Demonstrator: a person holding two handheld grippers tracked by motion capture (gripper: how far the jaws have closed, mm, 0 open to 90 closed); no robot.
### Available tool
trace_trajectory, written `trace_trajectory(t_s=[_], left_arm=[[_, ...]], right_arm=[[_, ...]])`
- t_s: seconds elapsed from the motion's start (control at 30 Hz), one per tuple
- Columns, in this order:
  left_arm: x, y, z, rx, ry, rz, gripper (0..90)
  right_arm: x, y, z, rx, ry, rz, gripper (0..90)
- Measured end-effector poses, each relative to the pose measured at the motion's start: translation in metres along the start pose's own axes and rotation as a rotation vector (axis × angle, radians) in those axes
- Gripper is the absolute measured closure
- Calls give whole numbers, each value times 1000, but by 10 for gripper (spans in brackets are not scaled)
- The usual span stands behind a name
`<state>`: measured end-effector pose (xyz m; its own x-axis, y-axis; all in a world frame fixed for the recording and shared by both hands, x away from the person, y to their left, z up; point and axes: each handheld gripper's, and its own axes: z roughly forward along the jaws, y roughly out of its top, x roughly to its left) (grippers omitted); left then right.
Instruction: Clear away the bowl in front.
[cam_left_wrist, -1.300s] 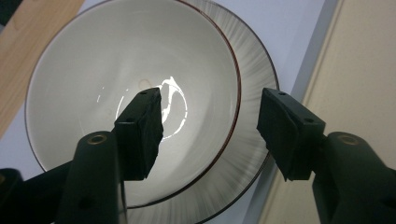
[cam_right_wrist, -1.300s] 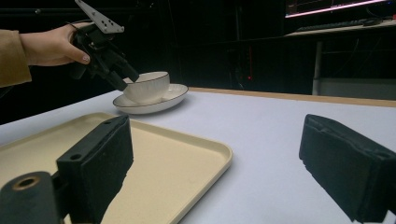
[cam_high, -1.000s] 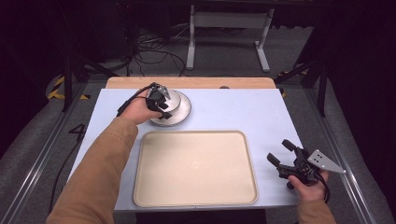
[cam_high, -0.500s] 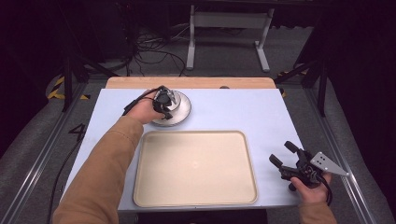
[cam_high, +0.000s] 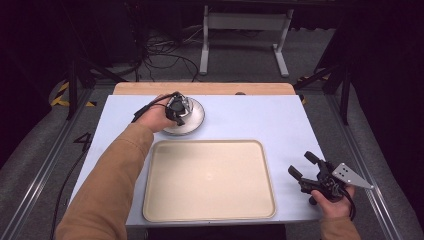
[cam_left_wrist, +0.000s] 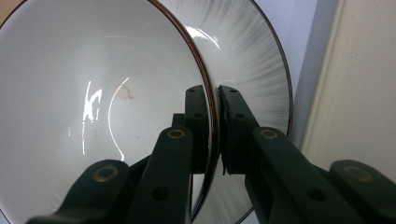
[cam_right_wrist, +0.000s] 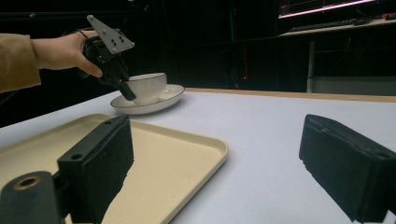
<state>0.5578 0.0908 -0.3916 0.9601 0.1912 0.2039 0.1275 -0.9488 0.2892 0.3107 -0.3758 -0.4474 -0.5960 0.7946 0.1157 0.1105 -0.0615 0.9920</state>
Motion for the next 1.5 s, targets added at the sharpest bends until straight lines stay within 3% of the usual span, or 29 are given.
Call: trace_trajectory(t_s=[0.2, 0.67, 0.87, 1.5], left_arm=[[-2, 3, -5, 10, 6, -6, 833], [-15, 11, -40, 5, 17, 16, 833], [-20, 12, -51, 35, 19, 10, 833], [-49, 18, -90, -6, 4, 33, 833]], right_arm=[[-1, 1, -2, -7, 0, 2, 105], [-1, 4, -2, -14, -4, -3, 105], [-1, 4, -2, -10, -6, -11, 104], [-3, 4, 1, 14, -23, -56, 100]])
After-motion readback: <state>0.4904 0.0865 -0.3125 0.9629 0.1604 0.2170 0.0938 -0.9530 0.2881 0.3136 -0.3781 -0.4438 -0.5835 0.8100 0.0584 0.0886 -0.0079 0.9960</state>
